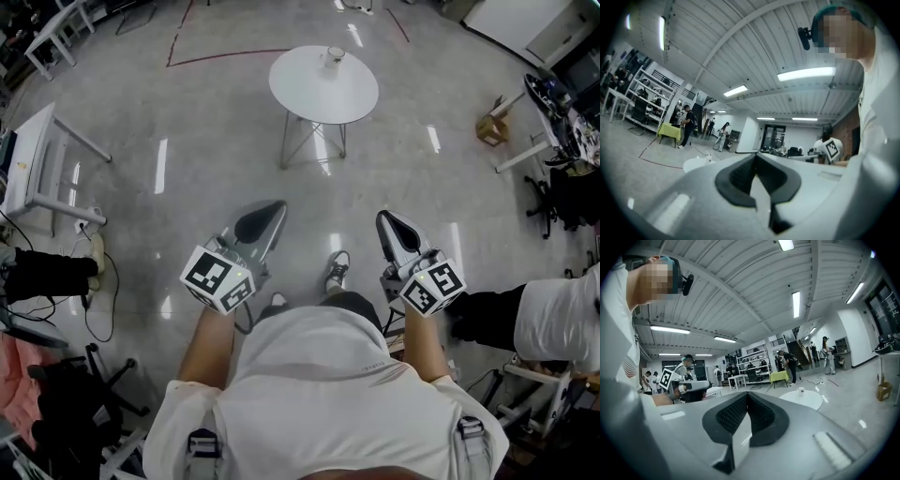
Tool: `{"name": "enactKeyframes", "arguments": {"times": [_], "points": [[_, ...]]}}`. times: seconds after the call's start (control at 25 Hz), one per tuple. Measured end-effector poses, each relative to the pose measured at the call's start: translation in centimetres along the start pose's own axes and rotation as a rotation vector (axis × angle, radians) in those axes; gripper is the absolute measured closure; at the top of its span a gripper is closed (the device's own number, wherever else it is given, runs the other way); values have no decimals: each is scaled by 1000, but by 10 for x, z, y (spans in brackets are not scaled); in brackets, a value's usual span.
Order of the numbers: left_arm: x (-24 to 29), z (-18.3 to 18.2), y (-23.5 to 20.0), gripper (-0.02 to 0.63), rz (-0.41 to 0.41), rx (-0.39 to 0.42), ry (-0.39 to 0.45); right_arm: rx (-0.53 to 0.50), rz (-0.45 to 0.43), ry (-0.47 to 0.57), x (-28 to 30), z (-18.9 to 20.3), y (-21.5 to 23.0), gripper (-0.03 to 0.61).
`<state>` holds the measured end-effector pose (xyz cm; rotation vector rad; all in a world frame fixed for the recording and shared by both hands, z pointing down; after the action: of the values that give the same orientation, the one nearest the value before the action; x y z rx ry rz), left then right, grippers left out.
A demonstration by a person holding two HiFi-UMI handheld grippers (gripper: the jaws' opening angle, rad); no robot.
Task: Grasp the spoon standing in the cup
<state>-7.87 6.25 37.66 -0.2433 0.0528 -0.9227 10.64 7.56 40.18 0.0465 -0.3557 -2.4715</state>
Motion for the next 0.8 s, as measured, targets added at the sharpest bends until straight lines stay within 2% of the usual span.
{"name": "enactKeyframes", "arguments": {"times": [0.12, 0.24, 0.4, 0.52, 0.8], "points": [[16, -3, -10, 612, -42, 8, 8, 13, -7, 2, 8, 3, 20, 574], [35, -7, -20, 612, -78, -7, 11, 37, 27, 23, 10, 0, 49, 574], [63, -13, -25, 612, -98, 5, 10, 47, 70, 51, 9, -12, 90, 574], [84, -16, -22, 612, -104, 14, 7, 61, 62, 60, 10, -15, 115, 574], [131, 0, -10, 612, -119, 14, -10, 105, 82, 56, -7, -17, 182, 574]]}}
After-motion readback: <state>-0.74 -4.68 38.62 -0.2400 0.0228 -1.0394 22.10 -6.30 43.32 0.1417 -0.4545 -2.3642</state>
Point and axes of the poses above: the fingertips, and each gripper's own axes: x forward along the fingers, y to its right, z out of its underside, the point moved 1 cm from there along -x, backward along the fingers, and after that the axes turned 13 degrees about -z, right-handed, at the moved point
